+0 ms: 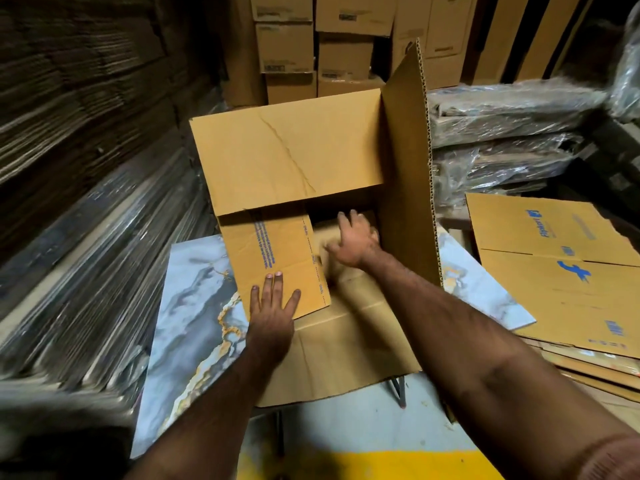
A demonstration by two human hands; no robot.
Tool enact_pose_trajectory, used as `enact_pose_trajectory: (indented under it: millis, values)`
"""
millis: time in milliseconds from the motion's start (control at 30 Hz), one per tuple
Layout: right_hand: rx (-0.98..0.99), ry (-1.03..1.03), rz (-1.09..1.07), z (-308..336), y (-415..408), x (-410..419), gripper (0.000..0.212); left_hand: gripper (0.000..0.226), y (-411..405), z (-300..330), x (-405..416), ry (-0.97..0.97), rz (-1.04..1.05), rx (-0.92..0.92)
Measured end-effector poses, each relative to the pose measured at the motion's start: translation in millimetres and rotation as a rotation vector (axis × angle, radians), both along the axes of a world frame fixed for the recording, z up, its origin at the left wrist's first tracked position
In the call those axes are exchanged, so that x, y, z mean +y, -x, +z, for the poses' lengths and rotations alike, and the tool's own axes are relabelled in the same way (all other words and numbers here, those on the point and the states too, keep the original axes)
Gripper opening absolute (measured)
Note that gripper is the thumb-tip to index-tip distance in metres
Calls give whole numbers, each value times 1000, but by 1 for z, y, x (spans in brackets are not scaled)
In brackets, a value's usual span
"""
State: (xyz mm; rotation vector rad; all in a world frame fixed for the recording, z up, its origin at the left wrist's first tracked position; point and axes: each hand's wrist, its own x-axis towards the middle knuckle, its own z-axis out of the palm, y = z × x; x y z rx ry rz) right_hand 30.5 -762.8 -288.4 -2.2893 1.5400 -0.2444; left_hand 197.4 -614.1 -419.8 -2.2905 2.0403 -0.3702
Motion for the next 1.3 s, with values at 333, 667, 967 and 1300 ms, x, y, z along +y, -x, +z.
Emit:
enact_pose_trajectory:
  millis: [333, 667, 967, 1300]
  values:
    - [-1700, -713, -517, 36, -59, -8, 40, 70, -11, -6, 7, 176, -84, 25]
    - [-1820, -675, -157, 156, -45, -14, 22, 106, -6, 62, -35, 39, 527, 413]
    - [-1614, -616, -510, 149, -54, -35, 49, 81, 7, 26, -16, 181, 544, 398]
    - [-1414, -829, -616, 64, -72, -31, 49, 72, 2, 14, -32, 174, 555, 427]
